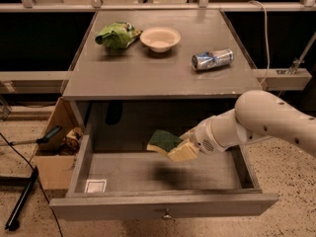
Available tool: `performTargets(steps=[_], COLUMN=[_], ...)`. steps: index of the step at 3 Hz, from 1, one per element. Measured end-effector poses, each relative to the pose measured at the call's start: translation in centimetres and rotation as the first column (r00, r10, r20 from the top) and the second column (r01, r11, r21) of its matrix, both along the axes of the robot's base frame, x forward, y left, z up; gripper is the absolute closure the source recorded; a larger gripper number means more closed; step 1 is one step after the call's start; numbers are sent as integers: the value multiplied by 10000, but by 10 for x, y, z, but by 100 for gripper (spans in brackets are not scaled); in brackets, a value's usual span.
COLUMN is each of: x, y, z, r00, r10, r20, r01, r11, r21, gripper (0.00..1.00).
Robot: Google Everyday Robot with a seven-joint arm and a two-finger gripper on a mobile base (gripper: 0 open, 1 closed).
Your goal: Place sponge into top drawer
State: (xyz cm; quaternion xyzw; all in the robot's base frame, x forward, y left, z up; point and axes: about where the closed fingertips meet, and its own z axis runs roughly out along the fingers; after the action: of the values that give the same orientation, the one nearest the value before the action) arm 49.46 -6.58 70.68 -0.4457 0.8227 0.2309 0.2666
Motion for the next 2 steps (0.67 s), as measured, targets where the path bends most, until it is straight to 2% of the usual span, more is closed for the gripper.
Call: performTargets(steps=[2], x=[40], y=[11], z=[-47], r00=[9991], r10=[-399], r20=[105], r01=[401], r11=[9988], r21=[-273], gripper=[100])
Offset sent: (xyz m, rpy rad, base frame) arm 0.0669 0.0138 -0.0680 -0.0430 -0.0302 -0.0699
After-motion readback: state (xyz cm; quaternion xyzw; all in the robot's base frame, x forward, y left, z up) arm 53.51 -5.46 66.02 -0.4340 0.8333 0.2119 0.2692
